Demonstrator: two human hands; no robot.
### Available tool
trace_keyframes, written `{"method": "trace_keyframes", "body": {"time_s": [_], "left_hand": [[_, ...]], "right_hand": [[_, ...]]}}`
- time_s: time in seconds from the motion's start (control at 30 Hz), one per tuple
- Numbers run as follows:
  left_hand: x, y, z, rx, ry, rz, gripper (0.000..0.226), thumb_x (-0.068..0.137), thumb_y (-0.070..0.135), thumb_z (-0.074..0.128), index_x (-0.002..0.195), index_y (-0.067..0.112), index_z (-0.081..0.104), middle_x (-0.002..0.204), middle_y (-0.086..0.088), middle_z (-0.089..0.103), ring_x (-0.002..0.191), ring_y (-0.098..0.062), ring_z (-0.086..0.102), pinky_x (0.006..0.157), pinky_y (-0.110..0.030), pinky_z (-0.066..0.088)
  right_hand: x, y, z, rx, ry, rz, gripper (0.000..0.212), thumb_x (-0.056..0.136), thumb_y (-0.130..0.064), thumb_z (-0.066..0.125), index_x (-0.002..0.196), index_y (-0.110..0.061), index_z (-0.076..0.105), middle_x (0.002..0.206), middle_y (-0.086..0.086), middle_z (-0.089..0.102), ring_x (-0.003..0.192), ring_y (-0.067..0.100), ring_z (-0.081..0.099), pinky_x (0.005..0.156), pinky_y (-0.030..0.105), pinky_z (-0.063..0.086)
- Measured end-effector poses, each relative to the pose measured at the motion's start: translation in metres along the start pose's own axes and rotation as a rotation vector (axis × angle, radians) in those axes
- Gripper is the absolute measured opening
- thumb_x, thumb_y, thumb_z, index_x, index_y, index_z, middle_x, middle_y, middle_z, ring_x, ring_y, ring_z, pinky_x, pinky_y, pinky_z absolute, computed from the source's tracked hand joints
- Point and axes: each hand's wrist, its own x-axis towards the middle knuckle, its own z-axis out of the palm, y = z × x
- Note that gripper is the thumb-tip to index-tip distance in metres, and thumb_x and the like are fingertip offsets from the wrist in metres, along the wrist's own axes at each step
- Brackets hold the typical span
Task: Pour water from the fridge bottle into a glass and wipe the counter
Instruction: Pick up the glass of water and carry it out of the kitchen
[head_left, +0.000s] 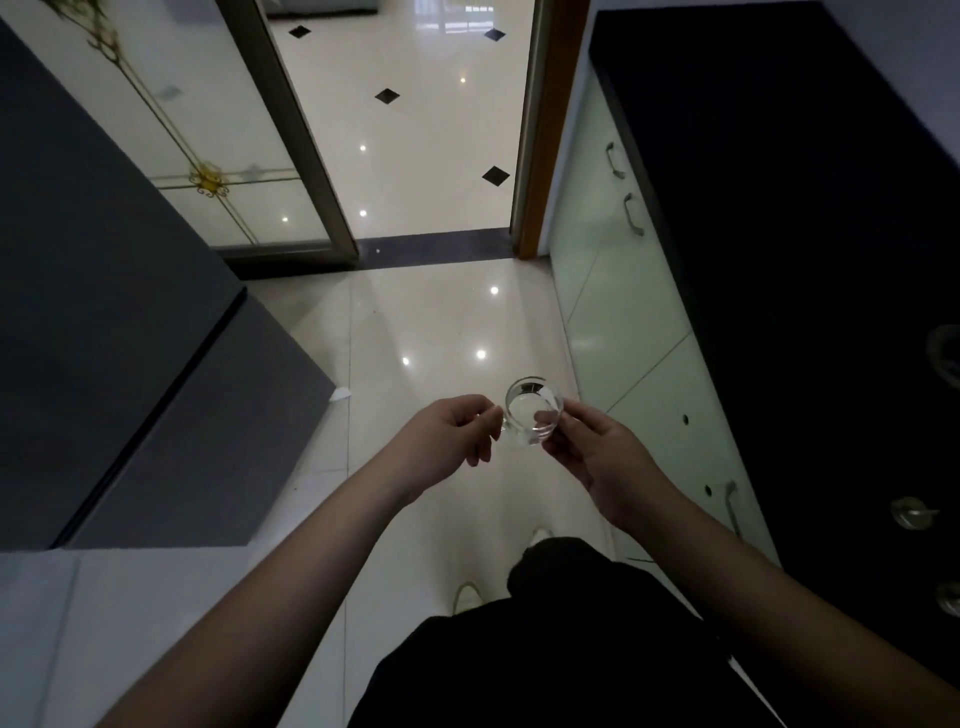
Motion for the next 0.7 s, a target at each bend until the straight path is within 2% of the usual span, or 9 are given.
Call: {"method": "trace_keyframes", "body": {"time_s": [0.23, 0.33, 0.43, 0.53, 0.7], "left_hand": [[0.082, 0.026, -0.023, -0.004, -0.006, -0.027, 0.028, 0.1, 0.031, 0.051, 0.078, 0.016, 0.062, 0.064, 0.003, 0.063, 0.059, -0.01, 0.052, 0.067, -0.028, 0.042], [0.117, 0.046, -0.031, 0.036, 0.005, -0.034, 0.029, 0.1, 0.033, 0.051, 0.082, 0.013, 0.063, 0.064, 0.005, 0.063, 0.06, -0.009, 0.053, 0.067, -0.026, 0.044], [0.152, 0.063, -0.038, 0.023, 0.016, -0.06, 0.03, 0.1, 0.034, 0.051, 0.081, 0.013, 0.062, 0.064, 0.005, 0.062, 0.061, -0.009, 0.054, 0.067, -0.025, 0.044], [0.181, 0.075, -0.046, 0.01, 0.025, -0.065, 0.029, 0.1, 0.032, 0.052, 0.077, 0.016, 0.061, 0.064, 0.004, 0.062, 0.06, -0.01, 0.053, 0.068, -0.027, 0.044], [0.222, 0.091, -0.066, 0.024, 0.023, -0.071, 0.029, 0.1, 0.033, 0.051, 0.077, 0.018, 0.061, 0.064, 0.004, 0.063, 0.06, -0.009, 0.054, 0.067, -0.028, 0.044]], "right_hand": [[0.078, -0.045, -0.003, -0.013, 0.006, 0.002, 0.018, 0.096, -0.004, 0.054, 0.104, -0.01, 0.068, 0.087, 0.003, 0.074, 0.079, 0.009, 0.066, 0.074, 0.02, 0.056], [0.113, -0.072, -0.007, -0.051, -0.005, -0.007, 0.017, 0.096, -0.006, 0.054, 0.102, -0.013, 0.069, 0.092, 0.004, 0.074, 0.085, 0.01, 0.067, 0.077, 0.02, 0.055], [0.15, -0.096, -0.01, -0.066, -0.031, 0.028, 0.018, 0.091, -0.007, 0.063, 0.107, -0.008, 0.071, 0.103, 0.012, 0.071, 0.094, 0.016, 0.064, 0.078, 0.021, 0.054], [0.182, -0.114, -0.01, -0.06, -0.025, 0.055, 0.022, 0.09, -0.006, 0.065, 0.111, -0.005, 0.07, 0.108, 0.016, 0.07, 0.093, 0.017, 0.062, 0.077, 0.019, 0.054], [0.221, -0.144, -0.001, -0.058, -0.039, 0.067, 0.024, 0.088, -0.007, 0.067, 0.112, -0.004, 0.069, 0.102, 0.013, 0.069, 0.091, 0.016, 0.062, 0.077, 0.019, 0.055]]}}
